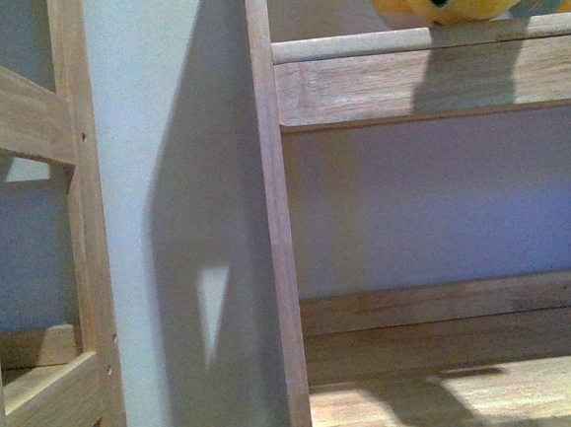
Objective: Put away toys
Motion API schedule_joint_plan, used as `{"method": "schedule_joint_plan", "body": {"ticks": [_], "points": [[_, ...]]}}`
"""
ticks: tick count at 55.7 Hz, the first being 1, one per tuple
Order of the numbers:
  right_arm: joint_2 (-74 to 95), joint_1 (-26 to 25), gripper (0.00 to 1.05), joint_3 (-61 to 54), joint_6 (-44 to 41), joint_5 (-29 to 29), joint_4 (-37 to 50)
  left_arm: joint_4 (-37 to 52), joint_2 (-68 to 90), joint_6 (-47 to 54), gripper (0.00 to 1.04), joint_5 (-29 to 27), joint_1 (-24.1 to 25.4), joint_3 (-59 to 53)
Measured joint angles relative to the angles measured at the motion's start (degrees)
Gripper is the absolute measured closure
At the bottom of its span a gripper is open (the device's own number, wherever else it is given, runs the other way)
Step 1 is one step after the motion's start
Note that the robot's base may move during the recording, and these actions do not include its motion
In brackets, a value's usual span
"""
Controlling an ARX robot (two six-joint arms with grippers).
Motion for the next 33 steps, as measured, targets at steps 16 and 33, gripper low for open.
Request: {"method": "schedule_joint_plan", "body": {"ticks": [16, 33], "points": [[5.79, 2.49, 0.98, 6.32, 8.13, -0.07, -4.09, 0.00, 0.00, 0.00, 0.06, 0.00, 0.00, 0.00], [7.74, 2.67, 0.98, 8.68, 15.13, 0.31, -7.37, 0.00, 0.00, 0.00, 0.06, 0.00, 0.00, 0.00]]}}
